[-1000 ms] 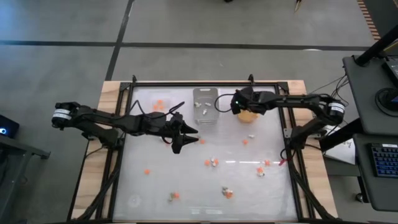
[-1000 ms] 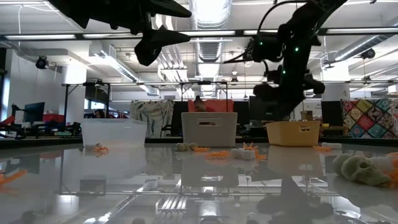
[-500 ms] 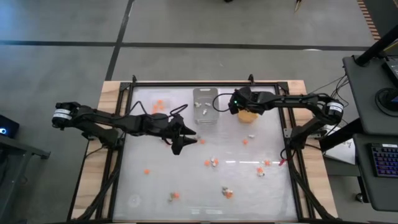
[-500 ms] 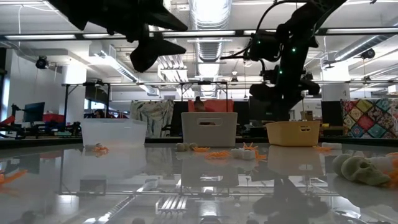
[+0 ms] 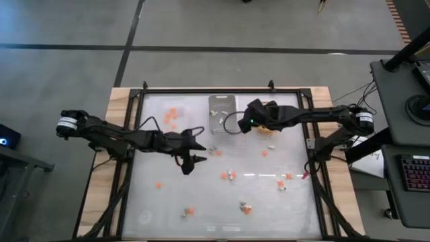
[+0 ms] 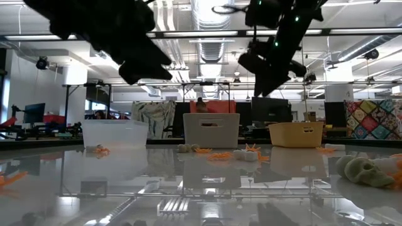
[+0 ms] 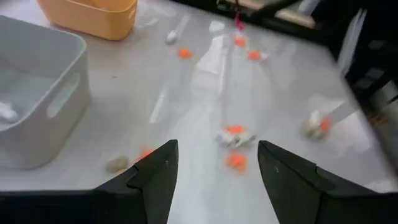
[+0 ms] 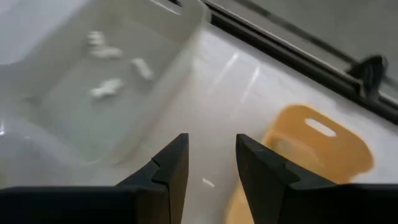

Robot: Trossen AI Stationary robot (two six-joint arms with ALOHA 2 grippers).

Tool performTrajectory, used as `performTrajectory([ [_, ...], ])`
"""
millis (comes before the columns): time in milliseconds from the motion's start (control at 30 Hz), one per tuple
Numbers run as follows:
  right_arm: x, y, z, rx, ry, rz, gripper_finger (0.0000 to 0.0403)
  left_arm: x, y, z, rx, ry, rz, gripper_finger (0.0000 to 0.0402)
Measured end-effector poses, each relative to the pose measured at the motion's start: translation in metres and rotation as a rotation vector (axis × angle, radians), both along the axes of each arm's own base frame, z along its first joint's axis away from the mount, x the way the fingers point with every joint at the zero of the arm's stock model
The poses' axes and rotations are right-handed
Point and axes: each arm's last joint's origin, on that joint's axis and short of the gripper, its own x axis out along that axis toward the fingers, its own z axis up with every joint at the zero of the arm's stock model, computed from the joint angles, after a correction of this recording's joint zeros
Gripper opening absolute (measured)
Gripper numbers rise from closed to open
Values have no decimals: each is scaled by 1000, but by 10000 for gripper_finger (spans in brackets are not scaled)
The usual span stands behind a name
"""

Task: Sort Halloween decoration
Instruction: Put the cream white skull toy into the yellow bin

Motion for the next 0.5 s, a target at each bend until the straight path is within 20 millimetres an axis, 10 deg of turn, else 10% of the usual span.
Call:
performTrajectory([
  [500, 6, 63, -2, -128, -25, 99, 126, -28, -3, -37, 104, -214, 76, 204],
])
